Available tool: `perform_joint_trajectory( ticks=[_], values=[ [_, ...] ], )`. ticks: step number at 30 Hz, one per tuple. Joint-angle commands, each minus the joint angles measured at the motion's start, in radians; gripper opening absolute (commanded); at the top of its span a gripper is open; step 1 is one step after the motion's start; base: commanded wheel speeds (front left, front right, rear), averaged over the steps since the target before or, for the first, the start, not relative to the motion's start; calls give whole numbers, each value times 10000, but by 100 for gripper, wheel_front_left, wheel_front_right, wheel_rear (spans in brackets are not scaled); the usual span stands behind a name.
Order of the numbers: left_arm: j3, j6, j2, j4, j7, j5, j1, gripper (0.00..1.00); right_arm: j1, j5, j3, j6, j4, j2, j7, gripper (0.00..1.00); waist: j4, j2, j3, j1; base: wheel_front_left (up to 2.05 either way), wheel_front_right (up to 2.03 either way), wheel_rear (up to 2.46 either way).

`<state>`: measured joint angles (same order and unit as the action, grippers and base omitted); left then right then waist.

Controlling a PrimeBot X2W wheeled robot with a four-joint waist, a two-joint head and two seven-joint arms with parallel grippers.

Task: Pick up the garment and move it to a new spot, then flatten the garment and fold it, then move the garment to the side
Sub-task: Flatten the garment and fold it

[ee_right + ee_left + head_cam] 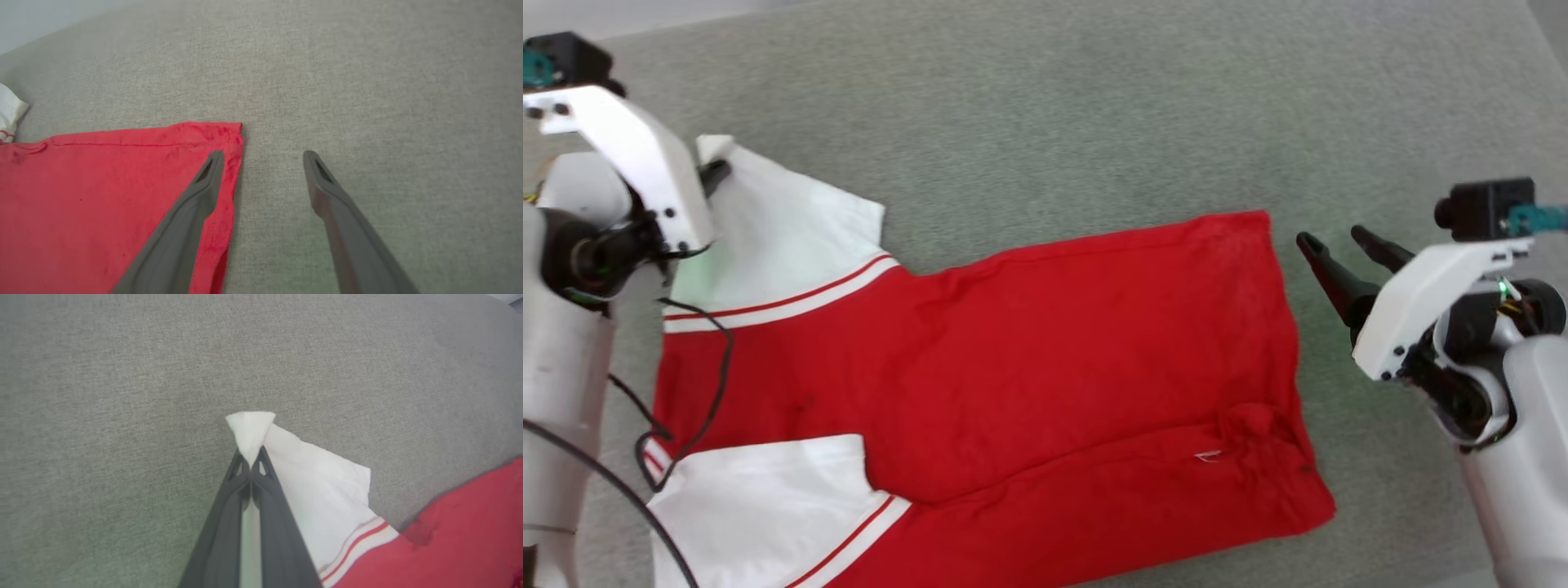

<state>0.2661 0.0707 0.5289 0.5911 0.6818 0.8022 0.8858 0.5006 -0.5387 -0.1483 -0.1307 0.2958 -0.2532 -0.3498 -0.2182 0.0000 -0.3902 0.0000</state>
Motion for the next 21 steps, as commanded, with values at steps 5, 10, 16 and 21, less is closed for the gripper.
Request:
perform_joint_trajectory(
  ticks=[5,10,16,21],
  values=[
    [234,188,-328,-152,-300,-79,299,0,1110,-492,-697,2,945,-432,-1665,100,598,0,41,0,0,0,0],
    [344,313,-495,-182,-504,2,605,0,2219,-725,-1759,1,2255,-433,-2684,100,933,0,-280,0,0,0,0],
    [448,417,-614,-102,-704,95,713,0,2364,-1307,-2757,-1,3334,-286,-4050,0,1082,0,-348,0,0,0,0],
    [500,484,-570,2,-999,97,761,0,3007,-1454,-2878,1,3370,-420,-3813,0,1067,0,-204,0,0,0,0]
  ],
)
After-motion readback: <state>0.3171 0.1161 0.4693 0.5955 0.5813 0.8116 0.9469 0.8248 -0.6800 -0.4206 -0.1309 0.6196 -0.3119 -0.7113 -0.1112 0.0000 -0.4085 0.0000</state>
